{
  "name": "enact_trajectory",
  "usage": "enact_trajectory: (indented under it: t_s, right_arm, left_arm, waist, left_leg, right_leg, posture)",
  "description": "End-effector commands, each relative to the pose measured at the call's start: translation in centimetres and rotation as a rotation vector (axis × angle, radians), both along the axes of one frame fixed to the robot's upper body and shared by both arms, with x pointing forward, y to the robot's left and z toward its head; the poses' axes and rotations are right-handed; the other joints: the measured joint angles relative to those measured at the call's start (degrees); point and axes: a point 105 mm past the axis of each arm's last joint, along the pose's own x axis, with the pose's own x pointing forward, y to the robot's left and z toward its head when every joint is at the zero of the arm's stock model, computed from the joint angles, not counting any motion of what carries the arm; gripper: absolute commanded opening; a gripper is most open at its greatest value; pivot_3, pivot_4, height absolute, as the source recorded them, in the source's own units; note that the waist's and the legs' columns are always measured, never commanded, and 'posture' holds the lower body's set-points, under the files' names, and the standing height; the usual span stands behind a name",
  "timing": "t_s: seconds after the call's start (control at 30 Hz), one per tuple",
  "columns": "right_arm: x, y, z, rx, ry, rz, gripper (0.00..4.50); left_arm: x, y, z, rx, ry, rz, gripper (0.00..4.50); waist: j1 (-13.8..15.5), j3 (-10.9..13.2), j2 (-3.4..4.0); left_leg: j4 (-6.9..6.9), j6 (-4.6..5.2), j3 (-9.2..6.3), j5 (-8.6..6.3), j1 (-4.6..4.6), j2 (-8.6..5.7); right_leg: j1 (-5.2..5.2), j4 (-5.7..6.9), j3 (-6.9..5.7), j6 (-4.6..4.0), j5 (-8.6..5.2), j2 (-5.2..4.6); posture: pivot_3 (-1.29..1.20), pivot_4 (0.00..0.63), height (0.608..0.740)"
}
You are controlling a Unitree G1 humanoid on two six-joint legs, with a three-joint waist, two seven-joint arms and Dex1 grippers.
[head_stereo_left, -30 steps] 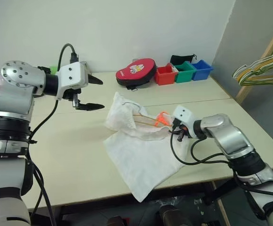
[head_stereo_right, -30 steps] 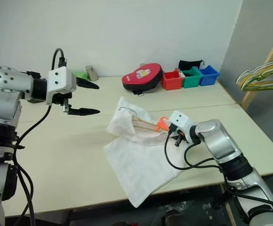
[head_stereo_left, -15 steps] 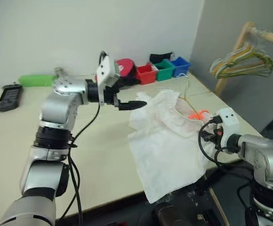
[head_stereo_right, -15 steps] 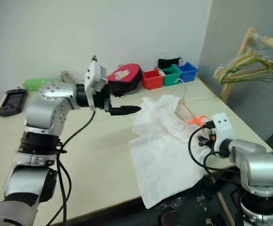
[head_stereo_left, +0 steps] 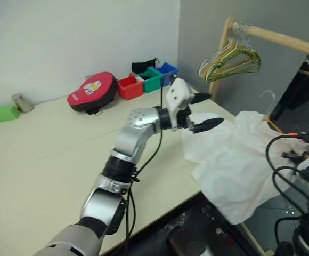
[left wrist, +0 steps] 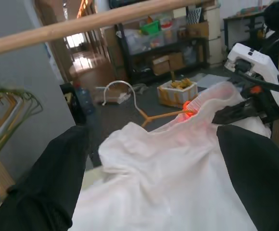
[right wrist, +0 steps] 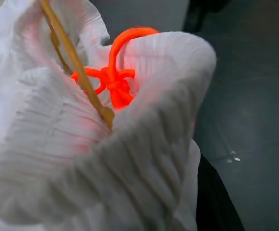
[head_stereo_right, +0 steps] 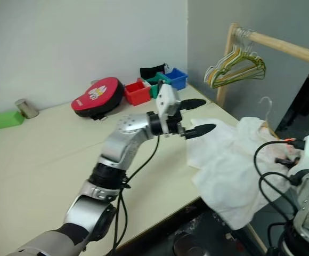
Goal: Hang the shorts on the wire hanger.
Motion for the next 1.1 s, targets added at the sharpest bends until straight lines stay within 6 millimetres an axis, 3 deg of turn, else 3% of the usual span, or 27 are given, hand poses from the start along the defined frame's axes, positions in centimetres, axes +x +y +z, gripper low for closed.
enact_trajectory:
  t_s: [0.03, 0.23, 0.57, 0.8, 1.1]
  right_arm:
    - [0.2, -2.2, 2.3, -0.036, -0.024, -0.076, 0.19]
    - [0.9, -3.0, 3.9, -0.093, -0.035, -0.071, 0.19]
    - [1.3, -2.2, 5.2, -0.184, -0.106, -0.057, 0.19]
    - [2.5, 0.3, 5.6, -0.173, -0.149, 0.061, 0.19]
    - [3.1, 2.9, 5.3, -0.172, -0.142, 0.185, 0.19]
  left_arm:
    - [0.3, -1.8, 1.3, -0.038, -0.082, 0.056, 4.46]
    - [0.4, -2.9, 0.8, -0.062, -0.089, 0.092, 4.46]
    - [0.6, -2.3, 0.6, -0.066, -0.097, 0.112, 4.46]
    - [0.6, -2.1, 0.3, -0.058, -0.097, 0.121, 4.46]
    - [1.5, -0.3, -0.1, -0.042, -0.075, 0.181, 4.46]
  waist:
    - [-1.6, 0.0, -0.01]
    - [-4.6, 0.0, 0.01]
    - [-5.1, 0.0, -0.02]
    - [-5.0, 0.2, -0.17]
    - [-4.2, 1.6, -0.35]
  left_leg:
    - [-0.02, 0.04, -0.02, -0.02, 0.0, 0.0]
    - [-0.04, 0.26, 0.01, -0.15, 0.04, -0.04]
    - [-0.04, 0.25, 0.01, -0.16, 0.05, -0.12]
    - [-0.04, 0.24, 0.01, -0.17, 0.09, -0.16]
    - [-0.15, 0.19, -0.13, -0.22, 0.36, -0.13]
  right_leg:
    - [0.01, -0.03, -0.02, 0.02, -0.03, 0.0]
    - [0.03, -0.01, 0.05, 0.2, -0.17, -0.02]
    - [0.12, -0.06, 0.04, 0.31, -0.23, -0.11]
    - [0.22, -0.15, 0.02, 0.32, -0.24, -0.16]
    - [0.74, -0.58, 0.08, 0.32, -0.24, -0.06]
  posture:
    - [-0.6, 0.026, 0.74]
    - [-0.58, 0.023, 0.74]
    - [-0.57, 0.03, 0.74]
    - [-0.55, 0.071, 0.74]
    - [-0.52, 0.126, 0.74]
